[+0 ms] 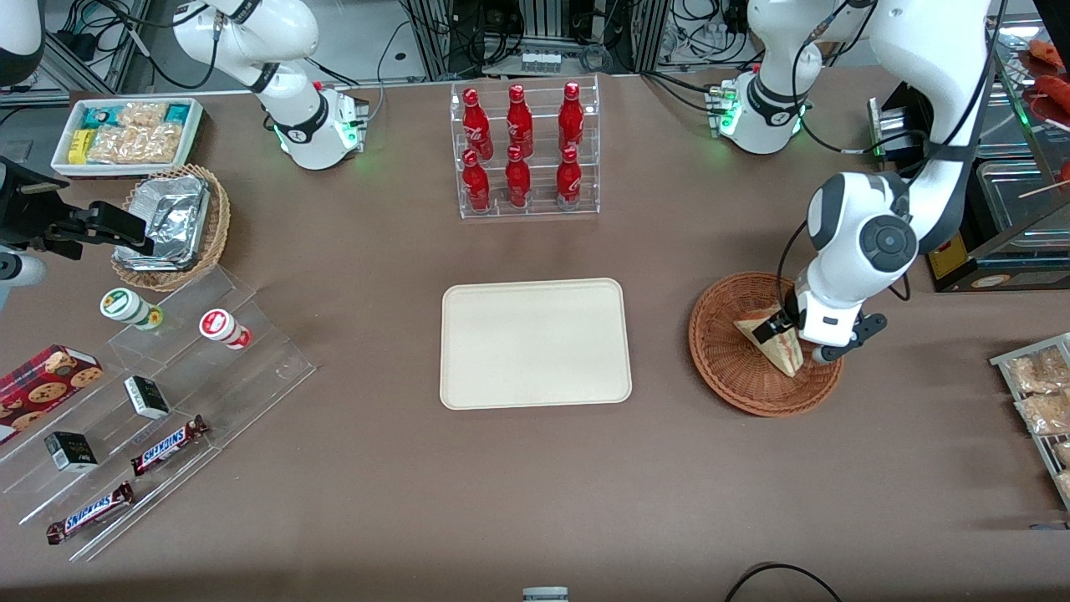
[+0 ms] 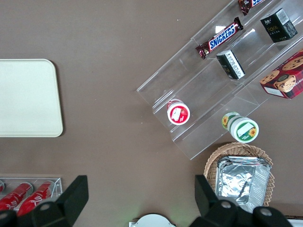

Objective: Place sandwich from basket to tray
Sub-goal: 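Close the left gripper on the sandwich and lift it, then carry the sandwich with the left gripper over the cream tray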

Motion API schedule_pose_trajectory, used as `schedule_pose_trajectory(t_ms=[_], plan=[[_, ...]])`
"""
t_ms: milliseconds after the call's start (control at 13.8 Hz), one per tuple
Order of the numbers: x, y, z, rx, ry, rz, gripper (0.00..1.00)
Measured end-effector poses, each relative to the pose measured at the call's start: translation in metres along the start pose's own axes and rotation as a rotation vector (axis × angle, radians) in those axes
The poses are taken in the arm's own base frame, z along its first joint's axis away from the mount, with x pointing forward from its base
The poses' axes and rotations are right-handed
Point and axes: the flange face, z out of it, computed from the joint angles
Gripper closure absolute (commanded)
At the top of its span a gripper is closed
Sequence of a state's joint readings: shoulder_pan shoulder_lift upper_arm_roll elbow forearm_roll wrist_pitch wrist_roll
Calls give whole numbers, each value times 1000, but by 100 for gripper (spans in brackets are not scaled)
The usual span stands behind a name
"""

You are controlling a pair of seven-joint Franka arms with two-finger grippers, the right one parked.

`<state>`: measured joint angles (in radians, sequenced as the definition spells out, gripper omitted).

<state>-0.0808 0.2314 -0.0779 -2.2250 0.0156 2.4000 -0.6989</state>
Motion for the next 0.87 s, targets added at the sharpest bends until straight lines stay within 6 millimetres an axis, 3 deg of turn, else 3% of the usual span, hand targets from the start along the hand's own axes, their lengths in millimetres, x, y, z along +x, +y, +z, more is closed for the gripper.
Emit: schedule_pose_trajectory(t_ms=[73, 145, 291, 364, 509, 655, 727, 873], plan=[[0, 0, 7, 8, -11, 0, 4], [-1, -1, 14, 14, -20, -1, 25], [-1, -1, 21, 21, -30, -1, 93], [-1, -2, 22, 22, -32, -2, 100], [1, -2, 20, 20, -29, -6, 100], [10, 4, 2, 25, -33, -7, 100], [17, 10, -20, 32, -37, -5, 100], [32, 25, -86, 51, -6, 27, 100]])
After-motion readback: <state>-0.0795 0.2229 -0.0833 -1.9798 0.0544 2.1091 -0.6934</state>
